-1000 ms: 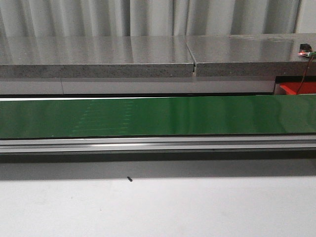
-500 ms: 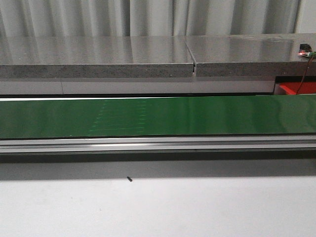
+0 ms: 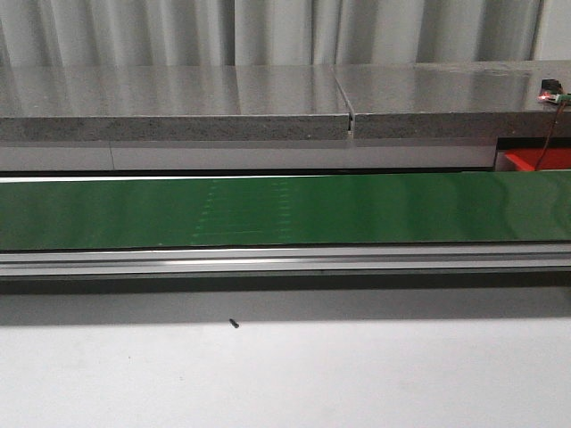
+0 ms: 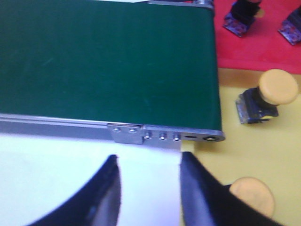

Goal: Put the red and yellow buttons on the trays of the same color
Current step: 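Raise the right gripper back over the belt end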

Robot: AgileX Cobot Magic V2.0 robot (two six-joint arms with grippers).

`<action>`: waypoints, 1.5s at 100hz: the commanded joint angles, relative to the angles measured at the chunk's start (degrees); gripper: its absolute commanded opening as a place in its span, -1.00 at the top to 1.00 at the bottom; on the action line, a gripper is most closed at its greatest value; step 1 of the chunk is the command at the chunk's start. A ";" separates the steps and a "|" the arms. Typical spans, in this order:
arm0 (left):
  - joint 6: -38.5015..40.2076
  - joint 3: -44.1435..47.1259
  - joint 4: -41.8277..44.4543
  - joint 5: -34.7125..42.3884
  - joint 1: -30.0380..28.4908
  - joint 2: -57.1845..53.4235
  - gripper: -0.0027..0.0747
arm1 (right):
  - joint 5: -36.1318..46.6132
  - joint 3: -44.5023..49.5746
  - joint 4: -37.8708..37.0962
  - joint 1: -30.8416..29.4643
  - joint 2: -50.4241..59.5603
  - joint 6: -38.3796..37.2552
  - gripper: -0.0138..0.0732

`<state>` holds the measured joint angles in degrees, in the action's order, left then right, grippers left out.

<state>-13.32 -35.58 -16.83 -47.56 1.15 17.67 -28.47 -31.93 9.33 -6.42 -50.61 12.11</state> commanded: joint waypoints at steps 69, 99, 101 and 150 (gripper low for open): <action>0.20 -1.50 -1.39 3.88 0.25 0.64 0.98 | 4.64 2.03 -5.62 2.30 21.33 -5.51 0.84; 0.20 -1.50 -1.39 3.88 0.25 0.64 0.98 | 4.65 2.11 -5.62 2.30 21.93 -5.51 0.84; 0.20 -1.50 -1.39 3.88 0.25 0.64 0.98 | 4.65 2.11 -5.62 2.30 21.93 -5.51 0.84; 0.20 -1.50 -1.39 3.88 0.25 0.64 0.98 | 4.65 2.11 -5.62 2.30 21.93 -5.51 0.84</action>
<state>-13.32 -35.58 -16.83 -47.56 1.57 17.67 -28.39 -28.34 4.38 -3.85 -28.65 6.65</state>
